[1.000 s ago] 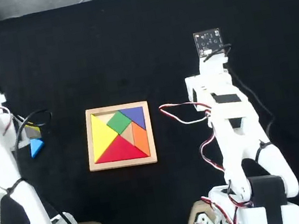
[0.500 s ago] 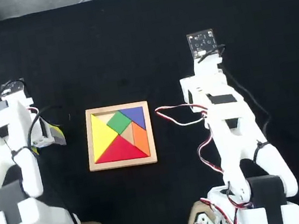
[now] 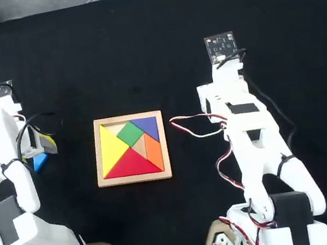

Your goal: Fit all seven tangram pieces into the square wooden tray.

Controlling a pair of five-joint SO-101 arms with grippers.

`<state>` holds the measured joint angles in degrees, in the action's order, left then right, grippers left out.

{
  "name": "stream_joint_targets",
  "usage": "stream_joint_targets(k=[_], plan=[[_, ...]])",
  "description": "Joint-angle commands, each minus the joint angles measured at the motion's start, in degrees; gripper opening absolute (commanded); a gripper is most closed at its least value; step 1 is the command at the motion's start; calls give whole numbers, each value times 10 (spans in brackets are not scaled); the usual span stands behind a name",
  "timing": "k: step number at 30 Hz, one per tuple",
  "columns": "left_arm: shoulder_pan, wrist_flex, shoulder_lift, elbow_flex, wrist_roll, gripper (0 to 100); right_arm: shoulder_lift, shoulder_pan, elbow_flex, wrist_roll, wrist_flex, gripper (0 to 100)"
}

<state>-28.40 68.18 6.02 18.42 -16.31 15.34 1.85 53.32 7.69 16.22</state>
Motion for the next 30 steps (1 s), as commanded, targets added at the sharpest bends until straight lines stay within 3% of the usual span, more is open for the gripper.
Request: stream_joint_targets(k=[1, 7, 16, 23, 30], plan=[[-18, -62, -4, 3, -41, 282, 1, -8, -1, 4, -10, 11], [-17, -103, -4, 46, -47, 282, 1, -8, -1, 4, -10, 11], [-16, -102, 4, 46, -47, 282, 1, -8, -1, 4, -10, 11], [-22, -98, 101, -13, -53, 282, 1, -8, -1, 4, -10, 11], [-17, -100, 109, -34, -53, 282, 1, -8, -2, 4, -10, 11]])
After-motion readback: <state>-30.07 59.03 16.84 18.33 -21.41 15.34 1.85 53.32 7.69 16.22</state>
